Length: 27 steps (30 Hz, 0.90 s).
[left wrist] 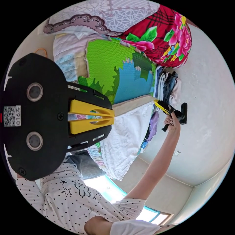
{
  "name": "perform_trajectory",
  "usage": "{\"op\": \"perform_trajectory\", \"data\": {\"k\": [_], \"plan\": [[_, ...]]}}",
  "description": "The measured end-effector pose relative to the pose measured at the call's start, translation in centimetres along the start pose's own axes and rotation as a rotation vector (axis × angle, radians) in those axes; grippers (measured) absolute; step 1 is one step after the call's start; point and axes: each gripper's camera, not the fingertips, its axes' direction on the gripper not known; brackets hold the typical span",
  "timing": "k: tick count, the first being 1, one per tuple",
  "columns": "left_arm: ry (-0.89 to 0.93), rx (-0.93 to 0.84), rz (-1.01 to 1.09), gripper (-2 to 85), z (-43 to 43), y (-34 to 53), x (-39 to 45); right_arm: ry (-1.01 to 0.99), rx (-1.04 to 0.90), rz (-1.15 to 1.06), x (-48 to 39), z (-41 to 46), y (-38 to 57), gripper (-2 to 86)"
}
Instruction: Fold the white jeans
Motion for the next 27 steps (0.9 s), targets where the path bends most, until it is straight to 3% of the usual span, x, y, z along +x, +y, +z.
{"op": "perform_trajectory", "data": {"k": [7, 12, 20, 24, 27], "plan": [[0.039, -0.038, -0.084, -1.0, 1.2, 0.3, -2.1, 0.032, 0.003, 0.02, 0.1, 2.2, -0.5, 1.6], [0.124, 0.046, -0.179, -1.0, 0.8, 1.6, -3.3, -0.017, 0.03, 0.018, 0.4, 2.2, 1.0, 3.2], [0.014, 0.198, -0.142, -1.0, -1.2, 1.2, 1.6, -0.15, 0.135, -0.067, -0.3, -0.9, 7.3, 11.4], [-0.021, 0.113, -0.052, -1.0, 2.7, -1.6, 5.3, -0.115, 0.13, -0.093, -1.3, -2.2, 10.4, 7.5], [-0.121, -0.04, -0.032, -1.0, 6.6, -3.0, 6.9, -0.213, 0.089, -0.119, -2.1, -2.5, 12.6, 3.7]]}}
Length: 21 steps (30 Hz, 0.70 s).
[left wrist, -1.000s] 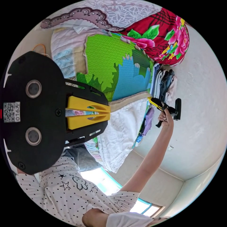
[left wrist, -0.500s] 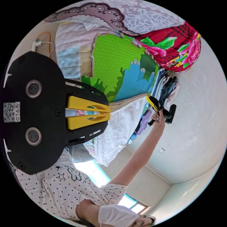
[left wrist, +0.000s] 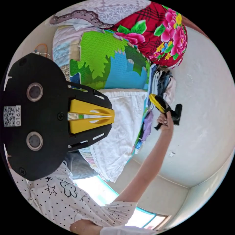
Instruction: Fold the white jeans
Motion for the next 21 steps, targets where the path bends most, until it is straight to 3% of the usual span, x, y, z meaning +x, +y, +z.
{"op": "perform_trajectory", "data": {"k": [3, 5, 8, 11, 16, 21], "plan": [[-0.172, -0.097, 0.005, -1.0, 2.0, 0.3, 1.1, 0.078, 0.04, -0.008, -1.4, -0.6, 2.5, 1.9], [-0.158, -0.064, -0.008, -1.0, 2.1, 0.7, 1.4, 0.281, 0.036, 0.004, -2.3, -0.1, 4.3, 1.0], [-0.135, -0.05, -0.011, -1.0, 2.7, 1.1, 1.7, 0.385, -0.052, 0.016, -2.3, 2.9, 6.0, 0.3], [-0.136, -0.031, 0.002, -1.0, 3.4, 1.4, 2.4, 0.455, 0.066, 0.027, -2.7, 4.8, 8.1, 0.0], [-0.101, 0.003, -0.017, -1.0, 4.2, 1.7, 3.0, 0.465, 0.064, -0.042, -4.3, 4.2, 13.5, -0.2], [-0.049, 0.037, -0.062, -1.0, 5.4, 2.0, 3.5, 0.421, 0.21, -0.107, -6.4, 0.1, 21.4, -0.1]]}}
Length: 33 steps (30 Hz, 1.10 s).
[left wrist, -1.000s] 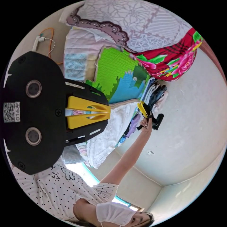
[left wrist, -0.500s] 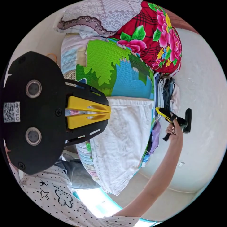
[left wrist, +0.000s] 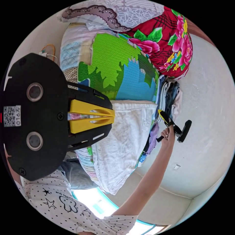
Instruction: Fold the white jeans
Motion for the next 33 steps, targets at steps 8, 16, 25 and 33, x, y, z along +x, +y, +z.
{"op": "perform_trajectory", "data": {"k": [8, 16, 25, 33], "plan": [[-0.008, 0.009, 0.005, -1.0, 1.5, 0.3, 2.7, 0.099, 0.037, 0.021, -3.4, 0.3, 10.5, -0.1], [0.028, 0.082, -0.085, -1.0, 2.6, 1.4, 5.3, 0.16, 0.398, 0.06, -3.8, -8.6, 29.0, -0.4], [0.22, 0.394, -0.102, -1.0, -0.7, 2.1, 12.3, 0.449, 0.977, 0.115, -3.5, -24.8, 82.7, 0.1], [0.439, 0.105, 0.25, -0.9, 11.9, -3.5, 34.6, 0.8, 1.007, 0.895, 0.3, -32.6, 128.2, 6.7]]}}
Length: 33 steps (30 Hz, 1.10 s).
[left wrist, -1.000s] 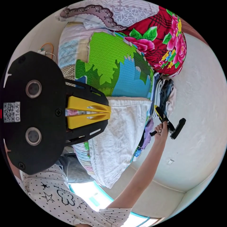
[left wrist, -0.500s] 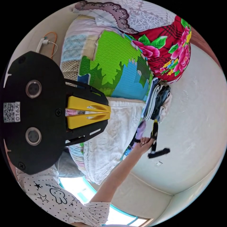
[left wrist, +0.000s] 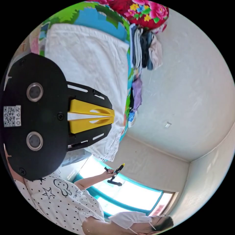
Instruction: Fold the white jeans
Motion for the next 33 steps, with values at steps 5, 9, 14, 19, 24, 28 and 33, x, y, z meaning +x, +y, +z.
{"op": "perform_trajectory", "data": {"k": [5, 9, 14, 19, 24, 28, 33], "plan": [[0.149, -0.181, 0.072, -0.6, 14.1, -1.8, 7.5, -0.271, -0.163, 0.461, 23.2, -2.1, 4.6, 17.1], [0.281, -0.258, 0.089, 2.7, 22.8, -3.3, 13.5, -0.403, -0.239, 0.659, 33.2, -0.6, 7.7, 18.4], [0.248, -0.439, 0.346, 8.7, 29.9, -3.1, 24.1, -0.413, -0.352, 0.736, 41.1, 1.5, 8.4, 20.5], [0.019, -0.462, 0.649, 11.1, 33.3, 0.2, 33.7, -0.436, -0.378, 0.724, 45.0, 2.9, 7.2, 19.4], [-0.156, -0.437, 0.827, 11.9, 37.9, 2.4, 40.2, -0.422, -0.415, 0.696, 46.9, 4.2, 5.8, 19.1], [-0.158, -0.491, 0.843, 11.2, 40.8, 4.0, 42.2, -0.371, -0.445, 0.702, 48.2, 4.3, 5.3, 16.7], [-0.104, -0.495, 0.746, 9.0, 41.5, 3.6, 42.0, -0.367, -0.44, 0.72, 49.8, 3.9, 5.9, 8.0]]}}
